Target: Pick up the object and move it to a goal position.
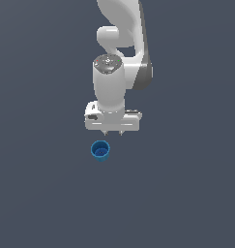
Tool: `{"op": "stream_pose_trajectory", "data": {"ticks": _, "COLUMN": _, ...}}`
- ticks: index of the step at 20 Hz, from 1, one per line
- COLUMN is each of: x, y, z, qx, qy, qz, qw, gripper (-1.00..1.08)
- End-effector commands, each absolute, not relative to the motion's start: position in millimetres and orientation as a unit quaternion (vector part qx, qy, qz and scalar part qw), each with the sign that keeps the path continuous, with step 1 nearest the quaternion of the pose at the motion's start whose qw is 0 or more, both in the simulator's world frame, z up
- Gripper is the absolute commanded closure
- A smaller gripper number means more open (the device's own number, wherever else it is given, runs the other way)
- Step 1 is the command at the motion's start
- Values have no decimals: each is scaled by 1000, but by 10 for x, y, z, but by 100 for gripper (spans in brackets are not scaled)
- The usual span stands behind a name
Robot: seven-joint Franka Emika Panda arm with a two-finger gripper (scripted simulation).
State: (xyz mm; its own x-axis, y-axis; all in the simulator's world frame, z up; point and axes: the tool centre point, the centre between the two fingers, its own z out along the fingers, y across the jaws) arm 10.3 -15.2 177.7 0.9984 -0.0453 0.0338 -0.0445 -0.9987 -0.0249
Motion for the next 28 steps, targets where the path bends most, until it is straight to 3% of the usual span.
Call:
{"op": "stream_pose_trajectory", "data": {"ticks": 1, "x": 94, "y": -189, "z": 1742, "qx": -999, "qy": 47, "qz": -15, "qw": 18, "gripper": -20}}
{"op": "stream_pose_trajectory", "data": {"ticks": 28, "x": -112, "y": -939, "z": 1080, "qx": -838, "qy": 530, "qz": 47, "qw": 121, "gripper": -20}}
